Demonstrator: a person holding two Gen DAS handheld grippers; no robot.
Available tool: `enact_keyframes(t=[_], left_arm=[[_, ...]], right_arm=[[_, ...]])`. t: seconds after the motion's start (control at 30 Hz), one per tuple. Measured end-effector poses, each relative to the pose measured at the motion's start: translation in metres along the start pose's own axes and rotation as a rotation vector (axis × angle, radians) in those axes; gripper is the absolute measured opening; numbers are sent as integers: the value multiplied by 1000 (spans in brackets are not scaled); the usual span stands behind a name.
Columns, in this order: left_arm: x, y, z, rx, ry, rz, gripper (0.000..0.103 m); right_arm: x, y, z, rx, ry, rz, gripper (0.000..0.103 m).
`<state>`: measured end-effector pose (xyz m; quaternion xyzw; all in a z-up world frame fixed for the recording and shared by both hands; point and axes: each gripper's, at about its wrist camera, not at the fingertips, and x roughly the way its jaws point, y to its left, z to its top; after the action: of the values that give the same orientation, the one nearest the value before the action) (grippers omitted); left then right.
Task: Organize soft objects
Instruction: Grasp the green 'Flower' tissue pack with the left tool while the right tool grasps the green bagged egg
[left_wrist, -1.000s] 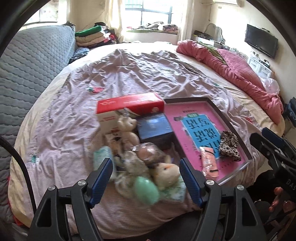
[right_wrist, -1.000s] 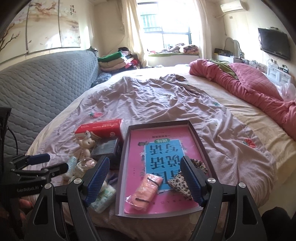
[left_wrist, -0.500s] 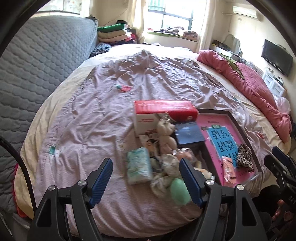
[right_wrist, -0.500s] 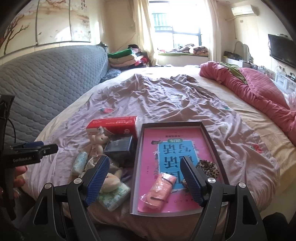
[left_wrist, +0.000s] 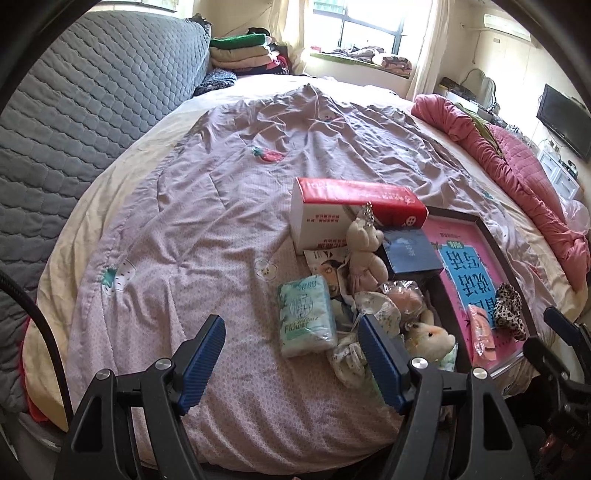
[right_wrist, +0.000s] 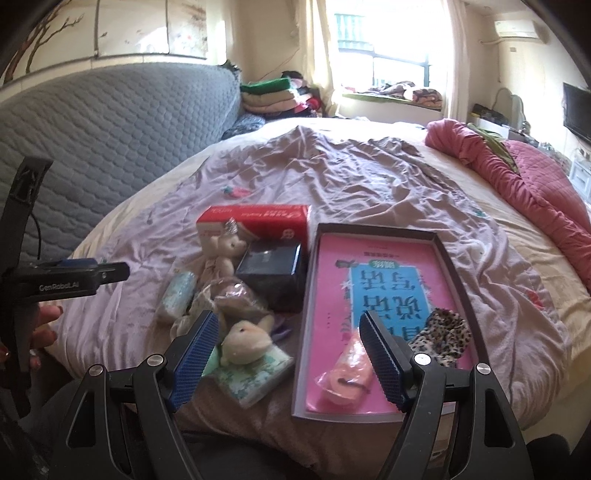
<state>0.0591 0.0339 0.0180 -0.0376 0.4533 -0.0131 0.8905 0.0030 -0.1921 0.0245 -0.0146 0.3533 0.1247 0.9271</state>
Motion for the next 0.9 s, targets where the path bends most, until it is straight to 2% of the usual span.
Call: enact_keyframes(t=[0.53,0.77,0.9], left_arm=[[46,15,-12,-34,75,-48,74],[74,18,-12,-61,133,-88,74],[83,18,-6,-79,140,-109,74]], right_arm=[[50,65,-19,-171,95,110,80],[77,87,-28,-246,151,125,80],[92,99,-33,-316,178,103,80]])
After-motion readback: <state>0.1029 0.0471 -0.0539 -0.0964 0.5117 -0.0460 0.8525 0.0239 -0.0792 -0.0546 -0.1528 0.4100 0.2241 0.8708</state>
